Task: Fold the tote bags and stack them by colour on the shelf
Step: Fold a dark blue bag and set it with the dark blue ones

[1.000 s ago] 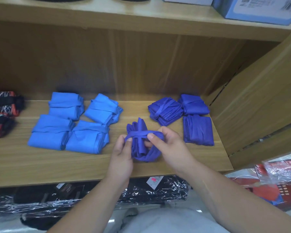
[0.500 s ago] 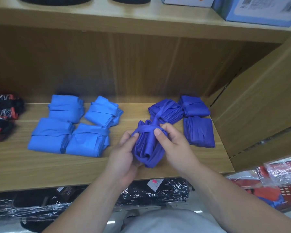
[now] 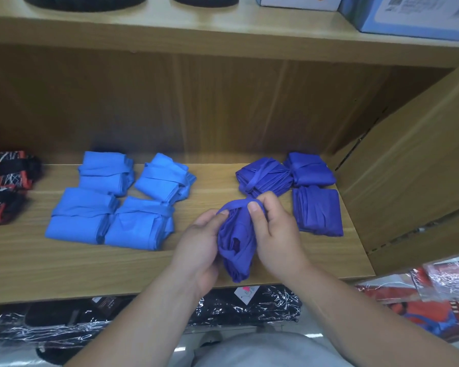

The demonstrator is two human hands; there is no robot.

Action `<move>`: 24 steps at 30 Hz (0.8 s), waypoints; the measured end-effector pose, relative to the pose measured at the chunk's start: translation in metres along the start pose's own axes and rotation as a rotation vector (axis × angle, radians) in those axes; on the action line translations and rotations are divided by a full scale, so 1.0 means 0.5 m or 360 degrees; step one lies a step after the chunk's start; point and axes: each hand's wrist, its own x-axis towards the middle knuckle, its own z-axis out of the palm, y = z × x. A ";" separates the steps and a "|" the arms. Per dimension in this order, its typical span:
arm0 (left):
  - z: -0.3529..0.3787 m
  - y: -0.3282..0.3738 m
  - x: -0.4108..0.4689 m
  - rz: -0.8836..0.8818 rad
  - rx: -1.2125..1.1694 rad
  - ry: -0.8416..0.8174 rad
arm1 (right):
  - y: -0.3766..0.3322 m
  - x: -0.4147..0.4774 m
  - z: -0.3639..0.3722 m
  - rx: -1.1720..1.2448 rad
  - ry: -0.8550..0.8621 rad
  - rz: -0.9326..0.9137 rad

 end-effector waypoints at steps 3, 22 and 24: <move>0.002 0.018 0.011 -0.0110 0.0114 -0.0060 | 0.009 -0.001 -0.004 -0.0169 0.0061 -0.0156; 0.010 -0.025 -0.011 0.0537 0.0097 -0.0010 | -0.029 0.028 -0.021 -0.0032 0.0192 -0.0242; 0.004 -0.028 -0.011 0.0588 0.0237 -0.0053 | -0.025 0.032 -0.019 -0.0025 0.0207 -0.0189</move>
